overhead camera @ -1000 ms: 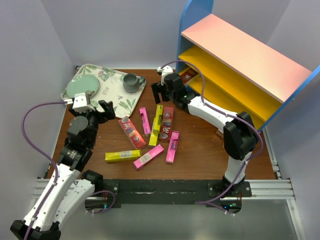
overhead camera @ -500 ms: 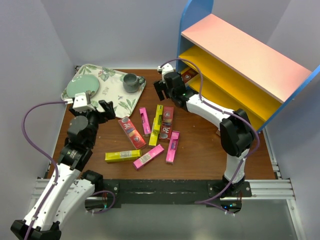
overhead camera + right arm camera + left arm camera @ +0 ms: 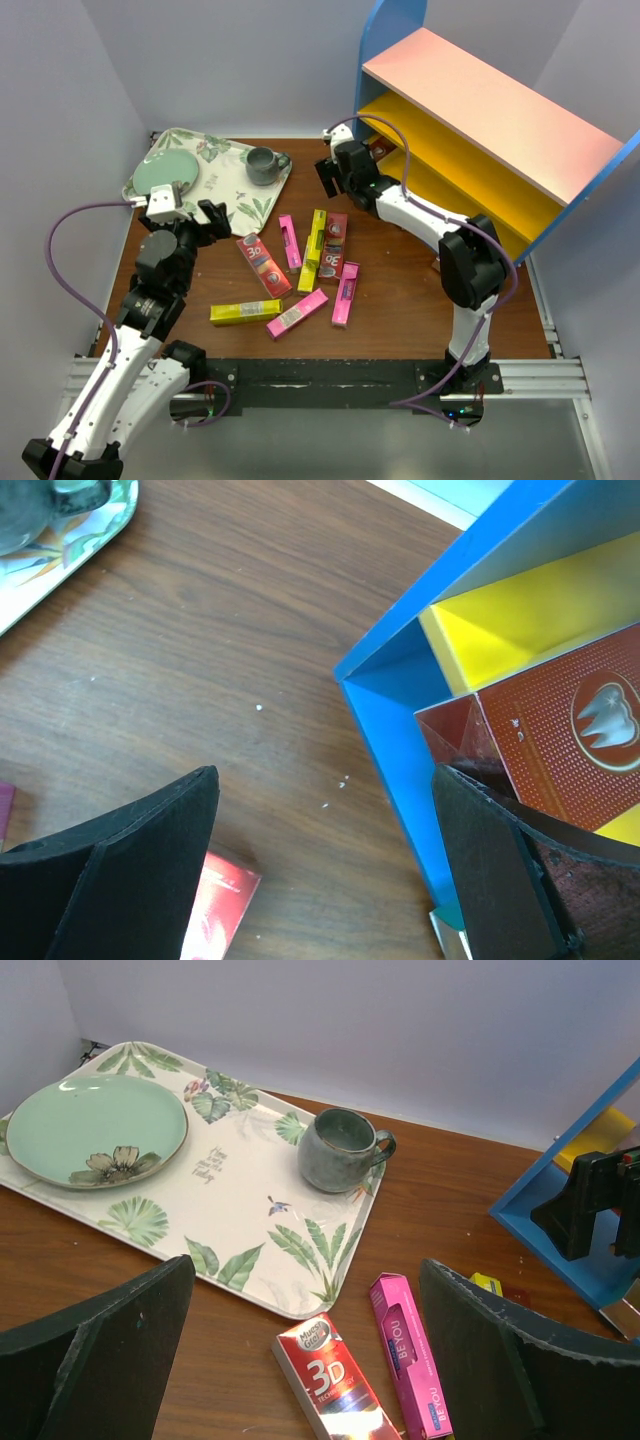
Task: Place and organize the toothpastes onto the shelf
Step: Place the toothpaste on the shelf, then pick up the toothpaste from the center of the board.
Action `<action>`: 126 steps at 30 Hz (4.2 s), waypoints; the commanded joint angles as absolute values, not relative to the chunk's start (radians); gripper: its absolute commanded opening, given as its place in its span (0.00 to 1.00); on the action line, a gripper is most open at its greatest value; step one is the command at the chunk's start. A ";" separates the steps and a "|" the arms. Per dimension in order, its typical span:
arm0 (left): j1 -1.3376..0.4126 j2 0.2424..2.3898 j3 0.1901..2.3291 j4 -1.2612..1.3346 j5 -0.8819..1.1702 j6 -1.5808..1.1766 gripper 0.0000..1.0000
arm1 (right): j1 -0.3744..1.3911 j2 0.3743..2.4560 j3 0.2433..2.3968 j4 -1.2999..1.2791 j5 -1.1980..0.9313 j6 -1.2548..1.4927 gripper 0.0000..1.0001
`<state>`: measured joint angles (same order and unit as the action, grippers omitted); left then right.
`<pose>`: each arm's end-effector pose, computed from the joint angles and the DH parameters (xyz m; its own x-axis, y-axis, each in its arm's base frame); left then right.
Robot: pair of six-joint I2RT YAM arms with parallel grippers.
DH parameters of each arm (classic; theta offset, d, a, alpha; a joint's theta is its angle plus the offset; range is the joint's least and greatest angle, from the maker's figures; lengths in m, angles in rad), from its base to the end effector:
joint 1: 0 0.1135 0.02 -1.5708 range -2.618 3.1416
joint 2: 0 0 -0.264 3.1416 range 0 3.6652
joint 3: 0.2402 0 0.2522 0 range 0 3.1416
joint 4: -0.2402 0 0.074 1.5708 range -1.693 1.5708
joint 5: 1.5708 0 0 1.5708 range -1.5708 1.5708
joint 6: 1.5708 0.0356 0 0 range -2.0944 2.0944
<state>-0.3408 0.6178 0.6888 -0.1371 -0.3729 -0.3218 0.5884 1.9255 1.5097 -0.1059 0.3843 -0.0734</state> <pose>0.1474 -0.0385 0.3366 -0.0491 -0.2951 -0.9542 -0.0494 0.9549 -0.2927 0.3840 0.2402 0.2637 -0.3955 -0.3456 -0.8509 -0.2739 0.9287 -0.2499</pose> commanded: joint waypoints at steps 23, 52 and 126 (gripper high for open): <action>-0.321 0.644 0.686 -0.107 -0.342 -0.333 1.00 | 0.541 1.924 1.555 -0.071 0.425 -0.120 0.93; -0.278 0.753 0.704 -0.156 -0.227 -0.383 1.00 | 0.639 1.645 1.298 -0.048 0.268 0.020 0.93; -0.204 0.946 0.793 -0.311 -0.158 -0.426 1.00 | 1.273 1.580 1.111 -0.099 0.632 0.405 0.26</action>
<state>-0.2157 0.9684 0.7559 -0.3313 -0.1566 -0.4122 1.2697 1.7233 1.1057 -0.0051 0.5682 0.4072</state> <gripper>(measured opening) 0.996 0.599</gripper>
